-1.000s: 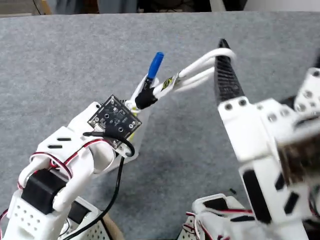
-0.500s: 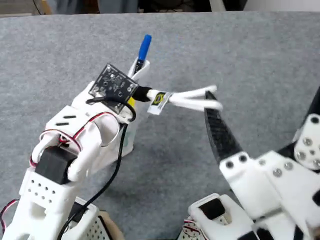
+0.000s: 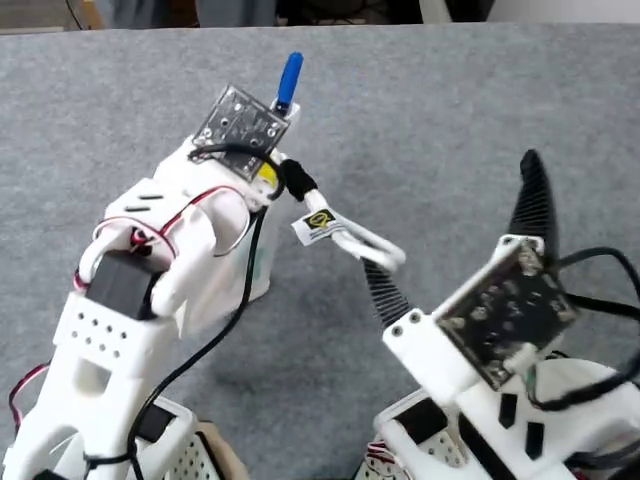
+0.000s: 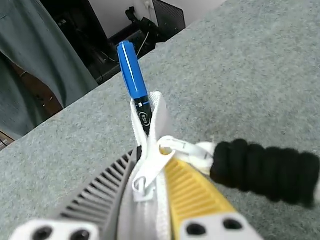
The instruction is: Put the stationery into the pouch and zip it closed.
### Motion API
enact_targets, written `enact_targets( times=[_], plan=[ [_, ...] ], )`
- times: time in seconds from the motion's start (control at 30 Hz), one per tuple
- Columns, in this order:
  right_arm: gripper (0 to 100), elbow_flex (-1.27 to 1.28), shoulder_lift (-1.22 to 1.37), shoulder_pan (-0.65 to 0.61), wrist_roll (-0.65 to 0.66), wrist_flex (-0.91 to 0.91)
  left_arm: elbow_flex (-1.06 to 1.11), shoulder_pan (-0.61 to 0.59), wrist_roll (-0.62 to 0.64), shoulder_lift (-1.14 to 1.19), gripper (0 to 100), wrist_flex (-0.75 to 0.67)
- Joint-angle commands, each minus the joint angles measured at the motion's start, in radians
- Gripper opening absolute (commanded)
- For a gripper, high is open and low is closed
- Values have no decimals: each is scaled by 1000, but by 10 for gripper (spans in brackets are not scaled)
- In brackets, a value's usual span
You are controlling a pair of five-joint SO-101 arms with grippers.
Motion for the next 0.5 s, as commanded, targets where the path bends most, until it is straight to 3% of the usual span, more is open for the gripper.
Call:
enact_targets(
  times=[0.0, 0.47],
  plan=[
    [546, 71, -35, -44, -8, 0, -104, -13, 8, 21, 28, -26],
    [546, 510, -237, -100, -2, 2, -280, -119, 8, 175, 28, -26]
  ],
)
